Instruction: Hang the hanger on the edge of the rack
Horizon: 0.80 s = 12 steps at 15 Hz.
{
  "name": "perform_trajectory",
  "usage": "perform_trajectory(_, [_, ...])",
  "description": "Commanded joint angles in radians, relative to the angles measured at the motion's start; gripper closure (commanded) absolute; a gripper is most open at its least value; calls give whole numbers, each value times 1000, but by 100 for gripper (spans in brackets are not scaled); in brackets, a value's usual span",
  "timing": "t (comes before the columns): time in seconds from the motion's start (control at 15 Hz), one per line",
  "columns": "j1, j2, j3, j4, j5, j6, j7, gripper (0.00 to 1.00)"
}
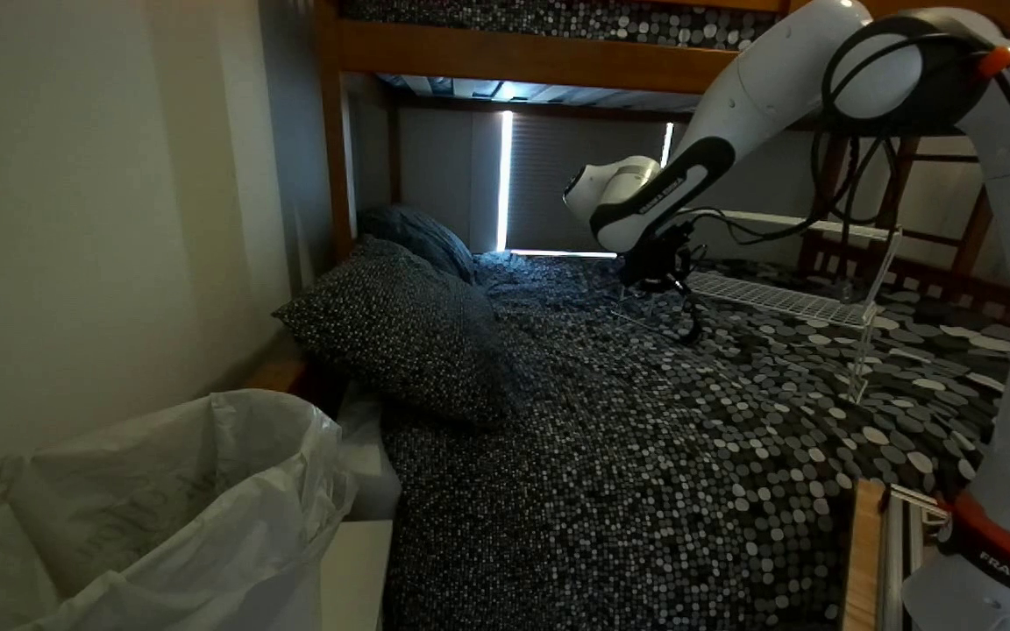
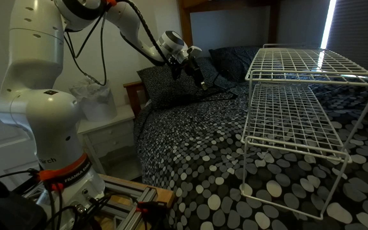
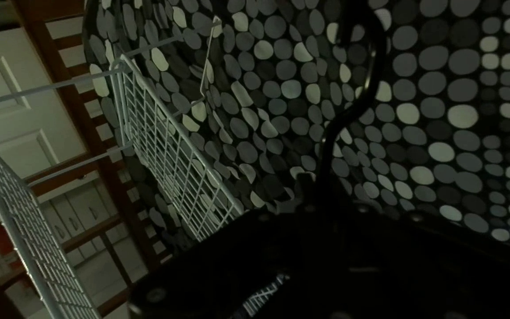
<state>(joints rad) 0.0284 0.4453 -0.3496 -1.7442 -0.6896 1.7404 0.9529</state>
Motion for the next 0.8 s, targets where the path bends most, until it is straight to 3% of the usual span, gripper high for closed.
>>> perform_trajectory(0.0, [-61,-117,38,-182,-96,137,32,98])
perform_trajectory(0.33, [-128,-183,32,-324,-258,296,78,98])
perform_trajectory(0.4, [-130,-129,52,-243,-215,237,53,91])
perform_trajectory(0.73, [-152,-156,53,-283,-240,269,57,91])
